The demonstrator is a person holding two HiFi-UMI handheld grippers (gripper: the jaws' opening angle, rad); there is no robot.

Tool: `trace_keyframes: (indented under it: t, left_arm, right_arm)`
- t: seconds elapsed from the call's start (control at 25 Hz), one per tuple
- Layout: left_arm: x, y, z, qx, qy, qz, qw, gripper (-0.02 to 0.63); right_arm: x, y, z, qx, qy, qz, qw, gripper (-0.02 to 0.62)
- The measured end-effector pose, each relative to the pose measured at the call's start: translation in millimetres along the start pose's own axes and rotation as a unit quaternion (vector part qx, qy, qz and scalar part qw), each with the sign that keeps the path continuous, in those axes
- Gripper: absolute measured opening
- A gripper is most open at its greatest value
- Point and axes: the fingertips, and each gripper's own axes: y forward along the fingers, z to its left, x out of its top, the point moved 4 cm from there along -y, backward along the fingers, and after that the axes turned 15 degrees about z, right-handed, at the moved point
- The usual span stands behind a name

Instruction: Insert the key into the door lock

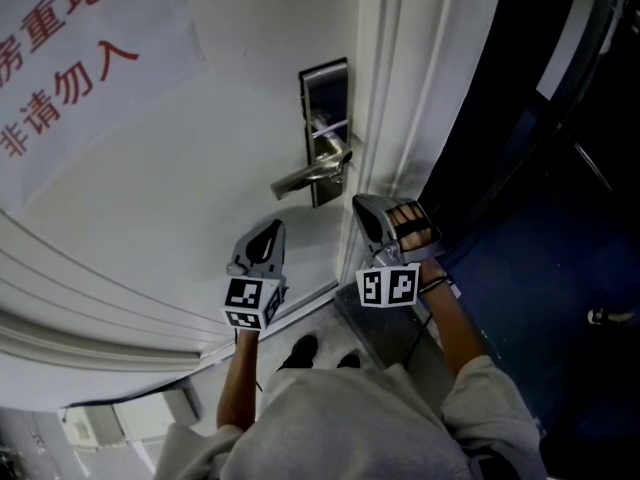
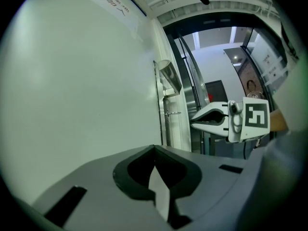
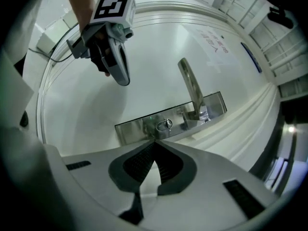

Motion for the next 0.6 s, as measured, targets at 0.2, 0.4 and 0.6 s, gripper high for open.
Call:
trace_keyframes:
  t: [0.2, 0.4, 0.6]
  left_arm:
    - [4, 3, -3, -0.006, 0.003, -0.002, 1.0000, 0.017]
    - [7, 7, -7, -0.012, 0.007, -0.005, 0.9999, 0.017]
    - [6, 11, -8, -0.017, 0.007, -0.003, 0.9998, 0.017]
  right_arm:
    - [-6, -9, -6, 0.048, 0.141, -0.006, 0.989, 0.023]
    - [-13, -13, -12, 0.099, 0.293, -0.015, 0.951, 0.023]
    - [-25, -17, -17, 0.129, 0.439, -0.030, 0.889, 0.023]
